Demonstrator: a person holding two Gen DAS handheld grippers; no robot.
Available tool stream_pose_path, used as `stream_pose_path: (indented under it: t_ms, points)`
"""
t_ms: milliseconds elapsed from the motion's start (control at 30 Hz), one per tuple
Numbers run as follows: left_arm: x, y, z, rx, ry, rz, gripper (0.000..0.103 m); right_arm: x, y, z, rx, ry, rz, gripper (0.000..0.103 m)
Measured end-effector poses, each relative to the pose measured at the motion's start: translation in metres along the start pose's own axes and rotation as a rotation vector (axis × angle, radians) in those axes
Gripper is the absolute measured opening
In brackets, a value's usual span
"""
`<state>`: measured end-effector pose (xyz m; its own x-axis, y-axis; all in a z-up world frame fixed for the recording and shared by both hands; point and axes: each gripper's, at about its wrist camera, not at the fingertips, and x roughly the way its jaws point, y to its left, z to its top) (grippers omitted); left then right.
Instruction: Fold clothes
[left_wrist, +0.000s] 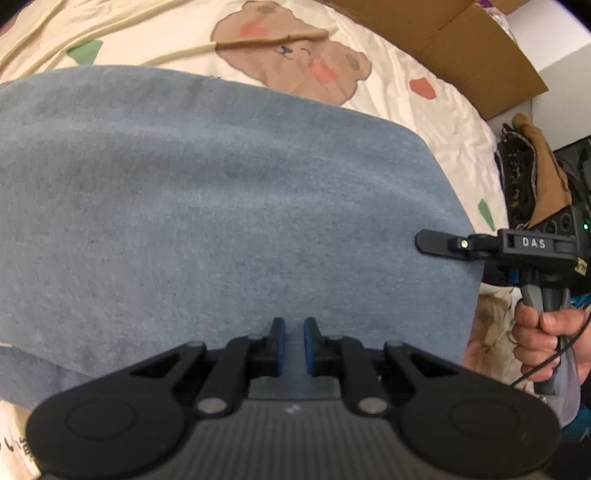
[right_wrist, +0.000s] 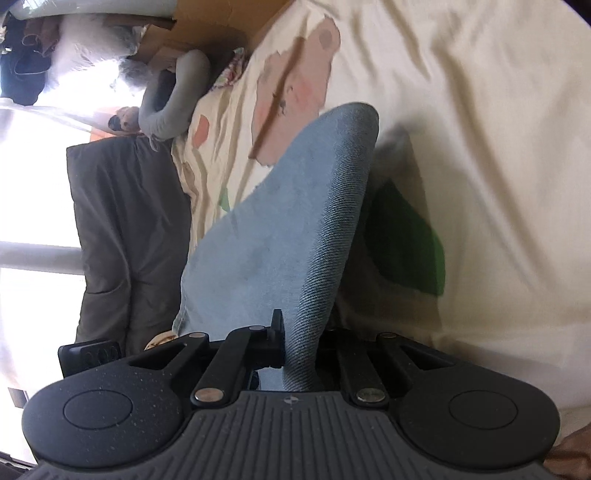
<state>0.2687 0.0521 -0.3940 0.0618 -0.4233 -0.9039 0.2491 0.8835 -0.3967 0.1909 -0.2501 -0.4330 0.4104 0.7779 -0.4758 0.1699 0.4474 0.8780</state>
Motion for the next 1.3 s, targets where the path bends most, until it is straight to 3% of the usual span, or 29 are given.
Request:
stream_pose_path:
  t_ms: [500,733,933,1200,1300]
  points:
    - [0.02,-0.038,0.024,0.06,-0.038,-0.071,0.011,-0.079,-0.009,0.054,-0.052,-0.096,-0.089,0.005]
    - [0.033,-0.075,0.032,0.169,-0.036,-0.098,0.011,-0.104,-0.022,0.079,-0.036,-0.174,-0.12,0.005]
    - [0.053,-0.082,0.033,0.172,-0.016,-0.06,0.011,-0.091,-0.048,0.086,0.008,-0.084,-0.149,0.01]
    - [0.068,-0.094,0.042,0.154,-0.002,-0.044,0.011,-0.099,-0.067,0.075,0.024,-0.047,-0.103,0.016]
    - [0.07,-0.098,0.043,0.174,0.003,-0.053,0.011,-0.103,-0.071,0.068,0.038,-0.002,-0.075,0.023]
